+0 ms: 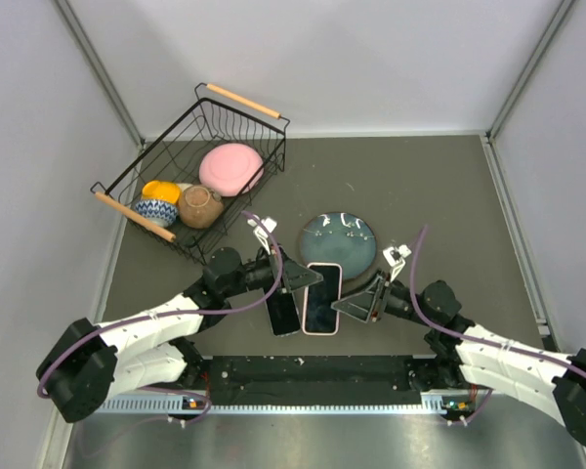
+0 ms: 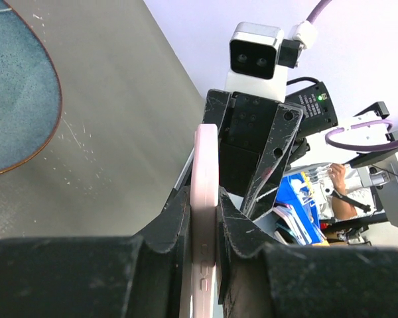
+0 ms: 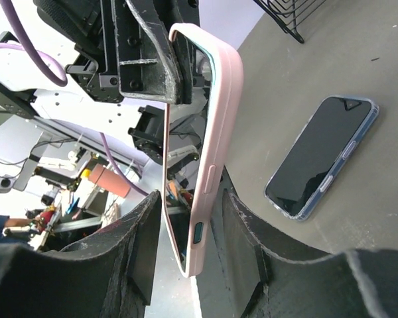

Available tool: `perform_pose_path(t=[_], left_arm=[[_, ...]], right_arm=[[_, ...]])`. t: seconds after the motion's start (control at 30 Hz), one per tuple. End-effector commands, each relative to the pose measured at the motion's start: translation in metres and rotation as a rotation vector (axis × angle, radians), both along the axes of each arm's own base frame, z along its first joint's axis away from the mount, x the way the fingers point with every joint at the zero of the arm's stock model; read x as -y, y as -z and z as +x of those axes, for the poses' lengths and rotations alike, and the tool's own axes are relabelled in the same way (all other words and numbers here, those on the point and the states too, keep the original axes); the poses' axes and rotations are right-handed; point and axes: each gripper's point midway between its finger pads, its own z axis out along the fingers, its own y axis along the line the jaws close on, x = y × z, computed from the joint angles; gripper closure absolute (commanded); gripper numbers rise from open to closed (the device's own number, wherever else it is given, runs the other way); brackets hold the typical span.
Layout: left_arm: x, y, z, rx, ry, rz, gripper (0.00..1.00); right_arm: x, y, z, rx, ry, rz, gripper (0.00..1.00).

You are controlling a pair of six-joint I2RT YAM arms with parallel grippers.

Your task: Put the phone into the phone case

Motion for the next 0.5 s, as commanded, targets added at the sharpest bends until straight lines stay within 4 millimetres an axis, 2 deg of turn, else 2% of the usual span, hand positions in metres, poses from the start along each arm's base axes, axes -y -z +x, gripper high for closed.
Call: perform_pose_path(t=[0.0,0.07,0.1,0.2,0.23,0.33,0.37,0.43,0.47], left_arm=[[0.002,-0.040,0.006,0.075,-0.018,-0.127,1.00],[0.002,-0.040,0.008,0.073,-0.027,-0.129,1.00],[0.001,-0.040,0.008,0.073,-0.030,-0.130,1.00],[0.001,-0.037,0.009,0.075,-0.031,-0.117,0.98],[0.002,-0.036,0.007,0.076,-0.018,-0.110,0.91],[-0.002,-0.025,0.004,0.071,-0.013,-0.076,0.60],[-0.003,-0.022,0.003,0.069,-0.011,-0.066,0.59],[-0.006,-0.012,0.000,0.056,-0.010,-0.039,0.60],[-0.006,-0.010,-0.004,0.060,0.013,-0.035,0.60]], right_arm=[[0.001,0.010,-0.007,0.007,-0.020,0.007,0.62],[0.000,0.006,-0.007,0.007,-0.024,0.023,0.67],[0.001,0.004,-0.006,0.017,-0.018,0.034,0.80],[0.005,0.002,-0.002,0.007,0.018,0.065,1.00],[0.005,0.002,-0.002,-0.004,0.024,0.072,1.00],[0.008,-0.005,0.002,-0.012,0.057,0.099,1.00],[0.009,-0.003,0.003,-0.021,0.065,0.090,1.00],[0.011,-0.012,0.006,0.005,0.086,0.103,1.00],[0.010,-0.004,0.008,-0.016,0.095,0.068,1.00]])
